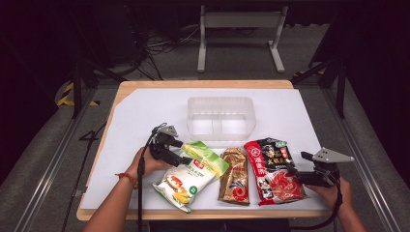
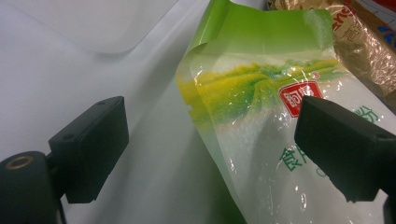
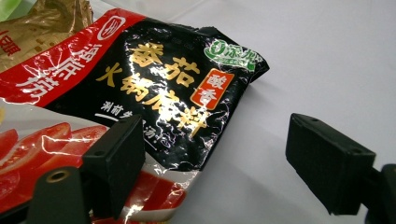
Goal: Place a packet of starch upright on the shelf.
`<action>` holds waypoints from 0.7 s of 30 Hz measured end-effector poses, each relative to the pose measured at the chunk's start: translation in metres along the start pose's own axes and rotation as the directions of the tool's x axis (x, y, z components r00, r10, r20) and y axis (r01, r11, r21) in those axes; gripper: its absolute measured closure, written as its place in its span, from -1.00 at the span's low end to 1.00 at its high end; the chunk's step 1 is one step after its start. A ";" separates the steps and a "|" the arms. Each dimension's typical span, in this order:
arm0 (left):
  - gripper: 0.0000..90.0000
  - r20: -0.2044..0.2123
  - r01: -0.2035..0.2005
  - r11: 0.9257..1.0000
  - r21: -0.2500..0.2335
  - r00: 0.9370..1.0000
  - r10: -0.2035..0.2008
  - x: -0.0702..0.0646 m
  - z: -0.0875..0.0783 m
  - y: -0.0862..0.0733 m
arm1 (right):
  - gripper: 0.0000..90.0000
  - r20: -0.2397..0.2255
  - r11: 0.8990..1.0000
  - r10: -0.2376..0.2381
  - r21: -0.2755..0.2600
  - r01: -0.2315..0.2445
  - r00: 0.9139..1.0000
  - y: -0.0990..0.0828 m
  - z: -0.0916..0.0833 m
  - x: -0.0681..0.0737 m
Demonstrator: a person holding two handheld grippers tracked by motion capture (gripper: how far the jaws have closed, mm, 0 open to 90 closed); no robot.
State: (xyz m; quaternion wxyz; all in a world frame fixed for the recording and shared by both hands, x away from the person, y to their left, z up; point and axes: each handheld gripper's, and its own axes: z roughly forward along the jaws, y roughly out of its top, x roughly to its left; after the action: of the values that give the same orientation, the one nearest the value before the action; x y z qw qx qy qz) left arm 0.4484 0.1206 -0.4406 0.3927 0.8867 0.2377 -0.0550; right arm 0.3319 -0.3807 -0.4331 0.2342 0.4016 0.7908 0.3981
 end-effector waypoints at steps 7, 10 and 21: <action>-0.70 0.078 -0.062 0.996 0.057 0.995 0.058 -0.005 0.015 0.008 | -0.55 -0.016 1.000 0.014 -0.004 -0.015 1.000 0.000 0.000 -0.001; -0.62 0.104 -0.075 0.995 0.064 0.992 0.068 -0.009 0.018 0.010 | -0.55 -0.022 1.000 0.026 -0.007 -0.026 0.999 0.000 0.000 -0.002; 0.74 0.154 -0.139 0.987 0.078 0.980 0.126 -0.026 0.015 0.014 | -0.56 -0.025 1.000 0.015 0.001 -0.015 1.000 0.000 0.001 -0.001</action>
State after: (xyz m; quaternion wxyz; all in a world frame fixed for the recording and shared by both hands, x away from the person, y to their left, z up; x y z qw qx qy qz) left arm 0.4336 0.0915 -0.4343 0.3723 0.9106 0.1457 -0.1050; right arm 0.3328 -0.3810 -0.4340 0.2213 0.4025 0.7909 0.4043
